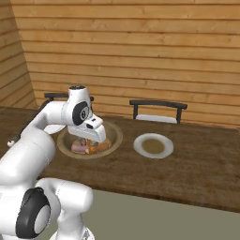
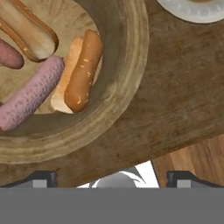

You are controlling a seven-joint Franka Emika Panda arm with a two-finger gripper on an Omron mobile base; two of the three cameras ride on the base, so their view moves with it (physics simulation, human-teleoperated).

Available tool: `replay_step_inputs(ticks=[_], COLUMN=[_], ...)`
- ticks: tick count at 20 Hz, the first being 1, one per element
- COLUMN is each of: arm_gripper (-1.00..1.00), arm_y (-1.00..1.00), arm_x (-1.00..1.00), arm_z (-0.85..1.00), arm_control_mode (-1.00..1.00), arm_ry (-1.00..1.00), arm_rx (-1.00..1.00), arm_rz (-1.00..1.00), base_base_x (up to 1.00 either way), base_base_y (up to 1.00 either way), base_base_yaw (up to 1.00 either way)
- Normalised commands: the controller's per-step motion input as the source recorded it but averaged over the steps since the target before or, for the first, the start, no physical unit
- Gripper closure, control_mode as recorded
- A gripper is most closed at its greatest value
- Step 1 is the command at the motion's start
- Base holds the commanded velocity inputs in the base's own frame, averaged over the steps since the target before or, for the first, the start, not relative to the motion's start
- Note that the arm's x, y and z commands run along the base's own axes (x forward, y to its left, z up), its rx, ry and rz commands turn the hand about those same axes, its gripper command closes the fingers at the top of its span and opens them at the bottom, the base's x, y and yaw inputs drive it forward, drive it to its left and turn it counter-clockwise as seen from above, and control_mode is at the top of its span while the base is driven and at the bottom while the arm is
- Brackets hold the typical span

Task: Place one bun and one sausage from the bowl on each plate.

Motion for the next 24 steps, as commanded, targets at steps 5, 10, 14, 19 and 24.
replay_step_inputs(ticks=[5,10,14,19,24], arm_gripper=[-1.0,-1.0,-1.0,-1.0,-1.0], arm_y=[0.04,0.0,0.0,0.0,0.0], arm_x=[0.4,0.4,0.18,0.0,0.0], arm_z=[-0.26,-0.26,-0.34,-0.35,-0.27], arm_control_mode=[-1.0,-1.0,-1.0,-1.0,-1.0], arm_ry=[0.05,0.0,0.0,0.0,0.0], arm_rx=[0.0,0.0,0.0,0.0,0.0], arm_rz=[0.0,0.0,0.0,0.0,0.0], base_base_x=[0.0,0.0,0.0,0.0,0.0], base_base_y=[0.0,0.0,0.0,0.0,0.0], base_base_yaw=[0.0,0.0,0.0,0.0,0.0])
